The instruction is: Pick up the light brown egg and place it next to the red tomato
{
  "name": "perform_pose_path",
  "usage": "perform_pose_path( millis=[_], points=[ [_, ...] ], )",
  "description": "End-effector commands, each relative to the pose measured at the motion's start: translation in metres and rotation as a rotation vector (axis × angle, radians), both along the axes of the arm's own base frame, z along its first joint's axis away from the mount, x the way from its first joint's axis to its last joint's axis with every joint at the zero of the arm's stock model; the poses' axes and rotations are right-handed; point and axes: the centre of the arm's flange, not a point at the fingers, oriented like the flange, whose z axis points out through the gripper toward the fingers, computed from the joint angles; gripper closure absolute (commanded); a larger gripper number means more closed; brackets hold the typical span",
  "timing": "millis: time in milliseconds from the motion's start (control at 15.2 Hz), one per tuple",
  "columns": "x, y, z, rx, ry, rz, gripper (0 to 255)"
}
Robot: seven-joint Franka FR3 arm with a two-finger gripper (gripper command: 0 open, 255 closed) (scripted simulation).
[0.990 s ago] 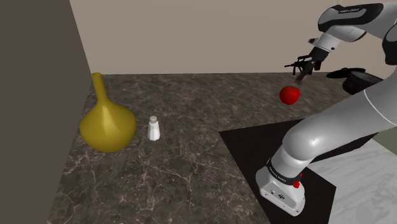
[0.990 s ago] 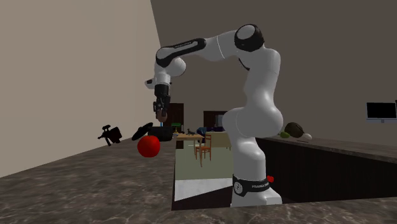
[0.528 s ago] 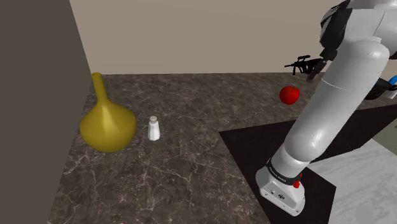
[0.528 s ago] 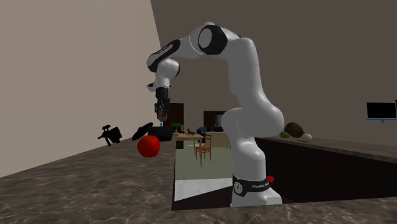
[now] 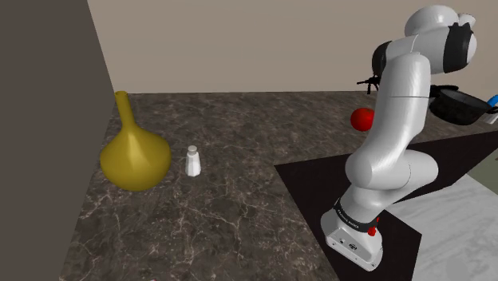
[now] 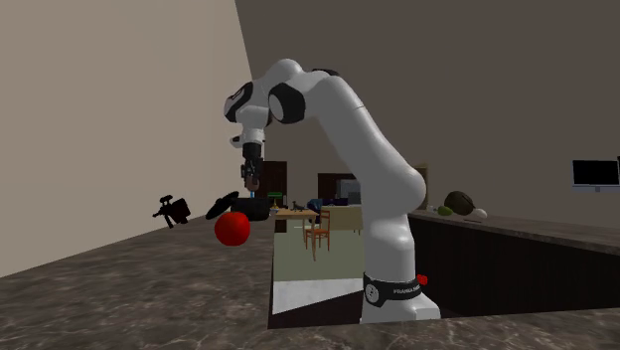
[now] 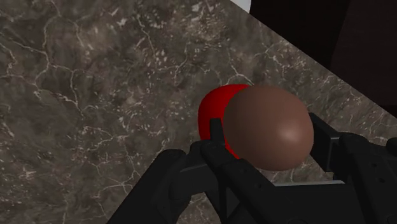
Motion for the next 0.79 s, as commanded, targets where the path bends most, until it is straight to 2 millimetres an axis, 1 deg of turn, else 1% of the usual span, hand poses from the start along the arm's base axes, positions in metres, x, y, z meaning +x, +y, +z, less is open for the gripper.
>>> perform_pose_path(
  millis=[0, 726],
  points=[
    [-0.002, -0.007, -0.011, 0.002, -0.002, 0.001, 255],
    [-0.002, -0.007, -0.069, 0.002, -0.002, 0.001, 255]
  ],
)
